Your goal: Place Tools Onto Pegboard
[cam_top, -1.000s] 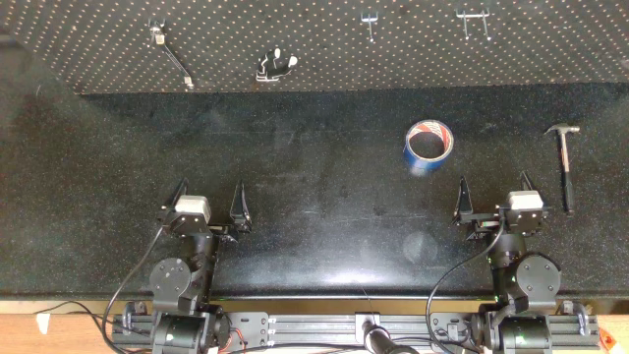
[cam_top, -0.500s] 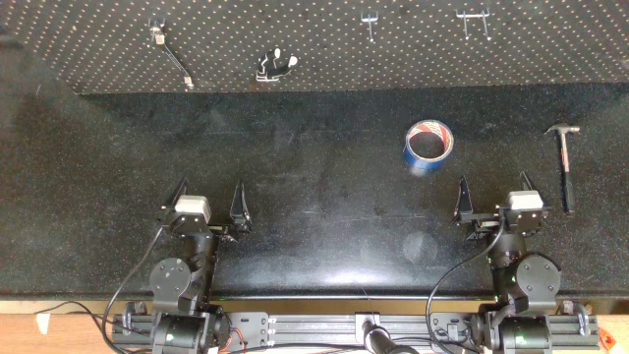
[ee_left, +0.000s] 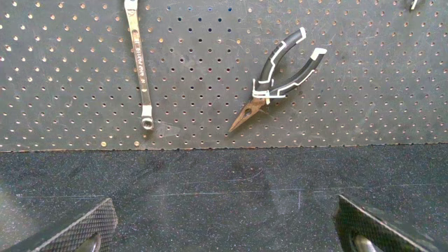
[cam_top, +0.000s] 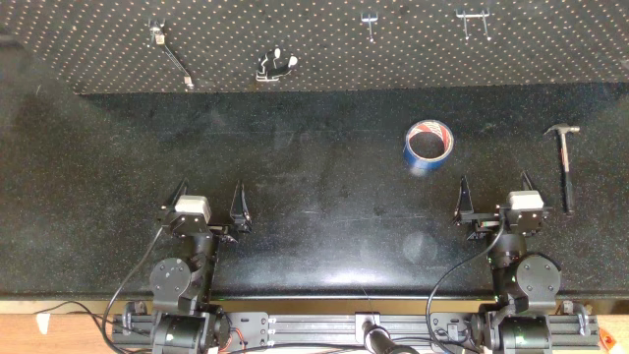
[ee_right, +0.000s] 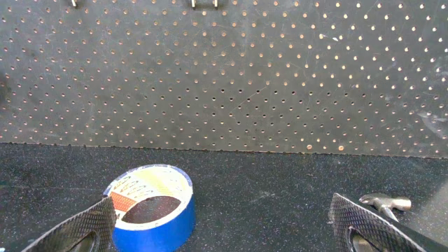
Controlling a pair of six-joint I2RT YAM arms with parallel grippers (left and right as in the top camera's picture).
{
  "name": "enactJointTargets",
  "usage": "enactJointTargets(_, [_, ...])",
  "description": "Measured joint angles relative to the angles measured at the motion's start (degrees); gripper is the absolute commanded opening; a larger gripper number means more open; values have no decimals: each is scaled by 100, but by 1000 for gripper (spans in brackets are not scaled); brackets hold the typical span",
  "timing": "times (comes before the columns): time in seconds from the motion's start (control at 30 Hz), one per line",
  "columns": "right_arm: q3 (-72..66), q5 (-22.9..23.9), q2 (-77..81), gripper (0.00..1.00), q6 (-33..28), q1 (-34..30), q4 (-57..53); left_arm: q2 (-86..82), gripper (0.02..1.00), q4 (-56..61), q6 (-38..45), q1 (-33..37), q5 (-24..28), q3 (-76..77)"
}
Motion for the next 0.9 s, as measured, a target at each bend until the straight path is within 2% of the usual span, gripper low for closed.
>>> enactJointTargets(0.13, [28,0,92,996,275,-2,-7,0,996,0,0,0,0,0])
enactJointTargets(0.23, [437,-50,785,996,564,15,-192,0,996,-2,0,0,0,0])
enactJointTargets(0.4, [2369,-356,2787,996,870,164,-1650,-11,996,-4,0,0,17,0])
enactJointTargets(0.6, [4577,-459,4999,996,1051,398,-3213,-22,996,-7,0,0,20,0])
enactJointTargets(0.9, [6529,-461,7429,998,1027,1058,-4411,-22,996,-7,0,0,20,0])
